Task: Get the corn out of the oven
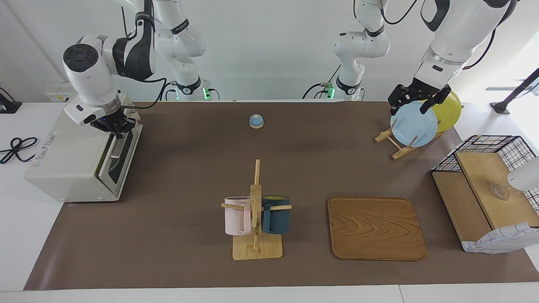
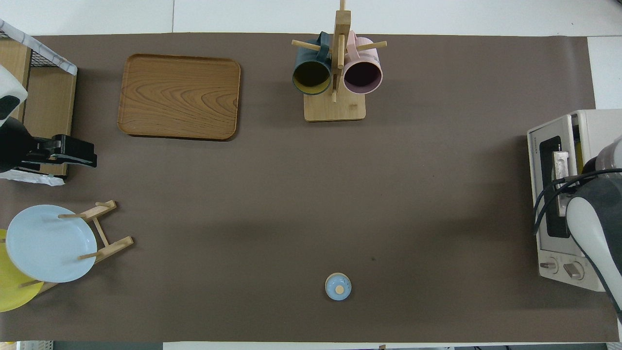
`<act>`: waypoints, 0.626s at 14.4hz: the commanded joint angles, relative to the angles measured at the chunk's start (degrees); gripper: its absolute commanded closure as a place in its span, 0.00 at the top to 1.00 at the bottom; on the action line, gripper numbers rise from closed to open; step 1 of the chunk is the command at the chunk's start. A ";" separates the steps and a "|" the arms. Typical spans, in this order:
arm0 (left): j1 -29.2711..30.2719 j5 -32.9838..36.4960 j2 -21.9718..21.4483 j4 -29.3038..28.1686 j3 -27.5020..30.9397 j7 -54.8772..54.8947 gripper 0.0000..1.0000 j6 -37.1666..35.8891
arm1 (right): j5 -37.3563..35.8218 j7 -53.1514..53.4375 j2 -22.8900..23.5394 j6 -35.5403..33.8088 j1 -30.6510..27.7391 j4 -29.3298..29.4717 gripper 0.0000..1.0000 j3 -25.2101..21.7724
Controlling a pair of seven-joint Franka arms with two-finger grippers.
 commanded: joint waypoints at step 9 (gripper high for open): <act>0.53 0.64 -0.23 0.02 -0.35 0.21 1.00 -0.66 | 4.17 2.63 4.31 8.20 1.95 -4.26 0.00 0.12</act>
